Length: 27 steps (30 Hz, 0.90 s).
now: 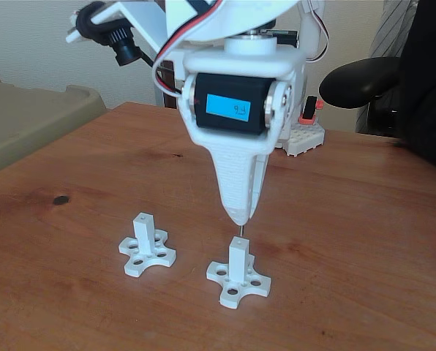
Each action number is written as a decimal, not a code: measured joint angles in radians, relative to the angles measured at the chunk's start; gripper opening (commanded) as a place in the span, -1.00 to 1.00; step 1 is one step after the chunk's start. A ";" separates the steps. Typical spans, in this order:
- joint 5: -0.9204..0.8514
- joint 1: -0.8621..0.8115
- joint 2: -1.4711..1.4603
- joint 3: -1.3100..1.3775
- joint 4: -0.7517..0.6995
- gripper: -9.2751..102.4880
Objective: Grab the screw and set it in the hole.
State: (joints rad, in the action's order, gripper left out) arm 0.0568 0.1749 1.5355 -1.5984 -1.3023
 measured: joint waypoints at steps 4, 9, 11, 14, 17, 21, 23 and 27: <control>0.000 0.000 0.000 0.000 0.000 -0.91; 0.000 0.000 0.000 0.000 0.000 -0.91; 0.000 0.000 -0.011 0.000 0.000 -0.91; 0.000 0.000 -0.021 0.000 0.000 -0.91; 0.000 0.000 -0.021 0.000 0.006 -0.91; 0.000 0.000 -0.021 0.000 0.015 -0.91; 0.000 0.000 -0.021 0.000 0.015 -0.91; 0.000 0.000 -0.035 0.000 0.015 -0.91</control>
State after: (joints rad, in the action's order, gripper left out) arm 0.0568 0.1749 1.5002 -1.5984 -1.2870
